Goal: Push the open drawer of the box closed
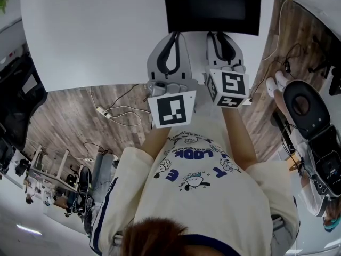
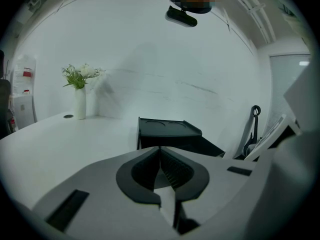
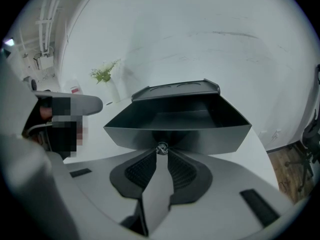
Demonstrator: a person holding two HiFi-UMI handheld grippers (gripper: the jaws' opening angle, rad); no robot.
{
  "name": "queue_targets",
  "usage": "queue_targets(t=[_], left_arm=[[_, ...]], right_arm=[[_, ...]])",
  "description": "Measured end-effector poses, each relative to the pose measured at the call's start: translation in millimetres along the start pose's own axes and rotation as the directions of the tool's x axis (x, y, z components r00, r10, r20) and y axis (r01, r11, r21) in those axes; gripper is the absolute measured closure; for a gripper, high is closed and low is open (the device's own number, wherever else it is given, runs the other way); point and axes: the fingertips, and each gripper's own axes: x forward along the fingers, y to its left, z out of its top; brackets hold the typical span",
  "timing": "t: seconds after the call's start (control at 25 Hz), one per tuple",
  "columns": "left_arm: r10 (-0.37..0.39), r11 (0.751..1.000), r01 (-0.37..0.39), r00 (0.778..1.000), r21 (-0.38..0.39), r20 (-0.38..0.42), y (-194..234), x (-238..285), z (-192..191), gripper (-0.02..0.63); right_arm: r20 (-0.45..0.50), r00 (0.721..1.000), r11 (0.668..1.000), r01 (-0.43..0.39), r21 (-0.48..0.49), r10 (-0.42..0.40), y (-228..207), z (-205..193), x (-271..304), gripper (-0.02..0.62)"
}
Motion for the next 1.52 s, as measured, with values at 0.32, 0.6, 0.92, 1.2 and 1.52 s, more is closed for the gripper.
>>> queue_targets(t=[0.32,0.6,0.92,1.2,1.52], left_arm=[[0.009,1.000,-0.009,1.000,0.006,0.007,4,4,5,0.588],[0.026,1.000,-0.026,1.000,0.007,0.010,12,16,14,0.588],[0.032,0.999,-0.032,0.999,-0.004,0.021,11,37,25,0.588],[0.040,0.999,-0.040,0.999,-0.005,0.011,10,50,26,0.588],[0.040,0.999,-0.040,0.999,-0.018,0.016,13,61,33,0.588]], right_arm=[[0.016,1.000,1.000,-0.006,0.013,0.005,0,16,14,0.509],[0.029,1.000,1.000,0.001,0.019,-0.002,-4,34,31,0.509],[0.042,0.999,1.000,-0.002,0.030,0.000,-13,52,49,0.509],[0.047,0.999,0.999,-0.004,0.035,0.002,-22,62,61,0.509],[0.057,0.998,1.000,-0.010,0.015,0.009,-24,78,74,0.509]])
